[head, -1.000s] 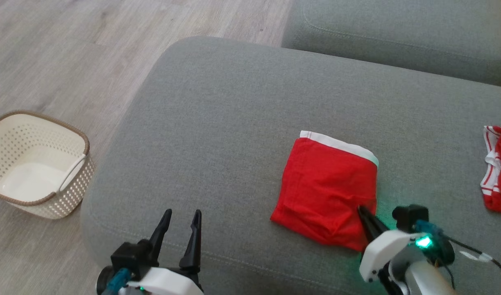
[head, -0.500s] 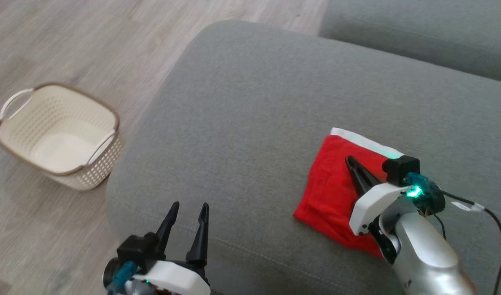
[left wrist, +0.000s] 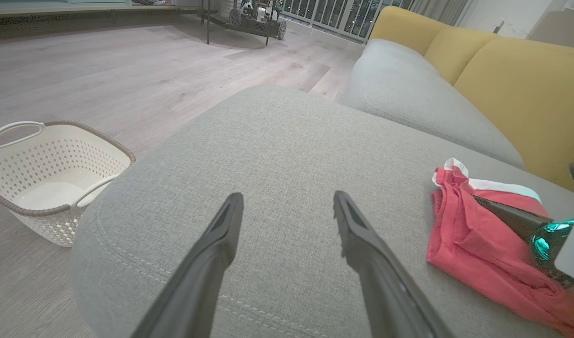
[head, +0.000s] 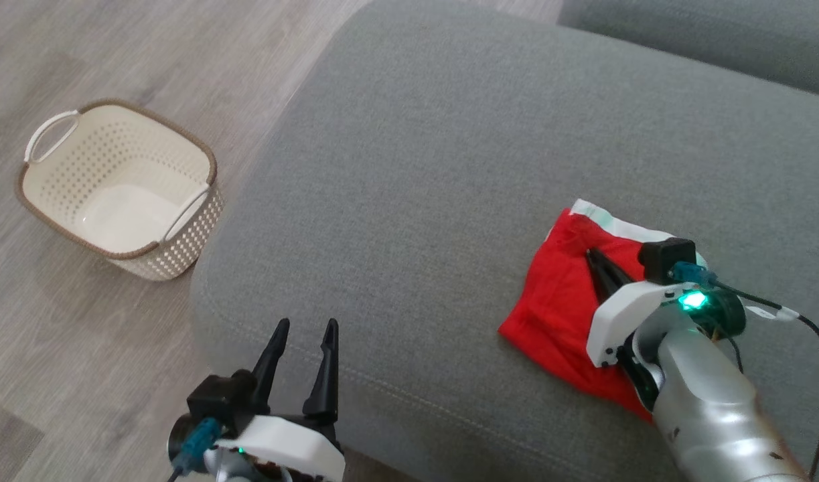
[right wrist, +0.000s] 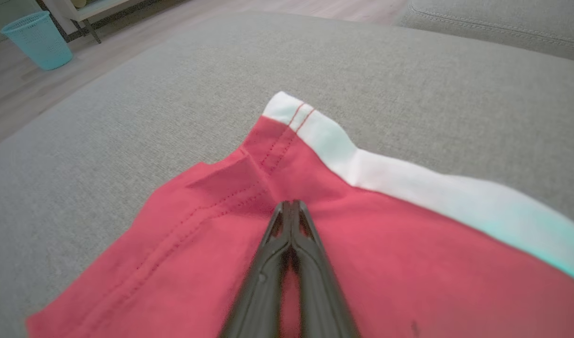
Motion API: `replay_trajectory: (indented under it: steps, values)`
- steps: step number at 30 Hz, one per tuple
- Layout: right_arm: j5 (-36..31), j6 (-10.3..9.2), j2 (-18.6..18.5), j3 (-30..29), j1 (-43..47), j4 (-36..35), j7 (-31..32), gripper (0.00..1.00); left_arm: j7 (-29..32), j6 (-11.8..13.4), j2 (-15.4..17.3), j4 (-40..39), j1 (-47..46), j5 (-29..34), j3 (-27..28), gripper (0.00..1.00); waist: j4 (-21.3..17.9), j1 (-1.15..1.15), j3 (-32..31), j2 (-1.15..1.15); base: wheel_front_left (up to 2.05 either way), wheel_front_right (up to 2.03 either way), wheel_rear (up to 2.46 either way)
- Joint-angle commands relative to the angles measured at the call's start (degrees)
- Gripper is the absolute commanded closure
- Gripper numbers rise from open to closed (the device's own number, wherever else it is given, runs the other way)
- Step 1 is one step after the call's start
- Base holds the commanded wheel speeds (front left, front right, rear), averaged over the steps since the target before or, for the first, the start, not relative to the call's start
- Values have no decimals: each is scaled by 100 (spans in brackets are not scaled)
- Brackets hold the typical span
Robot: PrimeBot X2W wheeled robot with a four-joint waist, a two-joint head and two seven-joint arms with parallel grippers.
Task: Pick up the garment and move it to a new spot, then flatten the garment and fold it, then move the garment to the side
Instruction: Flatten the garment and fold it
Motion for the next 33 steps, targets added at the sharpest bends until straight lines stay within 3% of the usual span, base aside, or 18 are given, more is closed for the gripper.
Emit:
replay_trajectory:
  steps: [1,8,16,24,33]
  values:
    - [82,-2,44,184,-131,-167,-70,100,-70,2,-25,-145,-257,5,134,0,-39,0,-95,0,0,0,0]
    - [622,-2,44,386,320,-1151,-75,100,-70,-120,-25,-18,-248,156,286,0,-346,0,-664,0,0,0,0]
    - [756,-2,44,554,1104,-2314,-76,100,-70,-202,-25,-42,6,269,842,0,-1138,0,-1183,0,0,0,0]
    - [335,-2,44,-80,1938,-3545,-76,100,-70,-230,-25,-174,159,249,1229,0,-1773,0,-1291,0,0,0,0]
    - [331,-2,44,-527,2747,-4344,53,100,-70,-286,-25,-21,295,151,1314,0,-1991,0,-1328,0,0,0,0]
